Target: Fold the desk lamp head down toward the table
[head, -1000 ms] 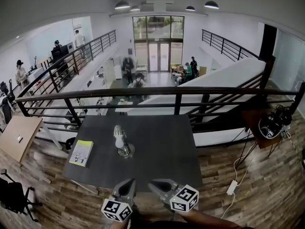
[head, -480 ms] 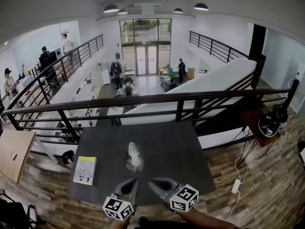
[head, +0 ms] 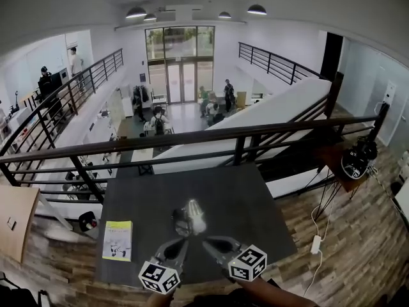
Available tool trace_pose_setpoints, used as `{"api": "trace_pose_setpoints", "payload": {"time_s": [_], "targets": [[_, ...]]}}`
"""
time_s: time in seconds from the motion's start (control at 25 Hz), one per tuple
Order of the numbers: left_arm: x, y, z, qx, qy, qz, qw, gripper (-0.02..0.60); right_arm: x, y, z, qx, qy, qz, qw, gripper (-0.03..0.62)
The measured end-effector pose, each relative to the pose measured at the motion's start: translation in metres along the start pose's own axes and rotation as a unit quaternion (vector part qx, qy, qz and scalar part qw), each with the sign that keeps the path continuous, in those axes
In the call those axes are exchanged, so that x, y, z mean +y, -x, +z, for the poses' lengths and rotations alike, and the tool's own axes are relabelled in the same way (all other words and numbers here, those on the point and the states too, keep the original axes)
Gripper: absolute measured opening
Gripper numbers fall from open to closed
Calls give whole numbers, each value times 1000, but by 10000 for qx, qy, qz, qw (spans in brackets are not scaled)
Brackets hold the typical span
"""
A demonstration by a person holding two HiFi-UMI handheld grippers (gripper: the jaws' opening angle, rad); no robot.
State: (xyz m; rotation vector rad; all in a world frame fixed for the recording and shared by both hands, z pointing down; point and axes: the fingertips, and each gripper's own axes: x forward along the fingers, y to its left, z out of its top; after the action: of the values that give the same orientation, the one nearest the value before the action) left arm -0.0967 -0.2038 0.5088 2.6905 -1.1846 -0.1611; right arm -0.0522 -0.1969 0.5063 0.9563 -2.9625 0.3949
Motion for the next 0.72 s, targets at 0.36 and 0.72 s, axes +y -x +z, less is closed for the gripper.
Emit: {"api": "trace_pose_setpoints", "payload": {"time_s": [0.36,0.72], "targets": [[20,-3,5,-56,-24,-56,10000,2,-26,-28,12,231,117,-75,9996,77],[43,-14,7,-19,31,274,9996,2,-72,-68,23,647,202,-236,9974,224]]}}
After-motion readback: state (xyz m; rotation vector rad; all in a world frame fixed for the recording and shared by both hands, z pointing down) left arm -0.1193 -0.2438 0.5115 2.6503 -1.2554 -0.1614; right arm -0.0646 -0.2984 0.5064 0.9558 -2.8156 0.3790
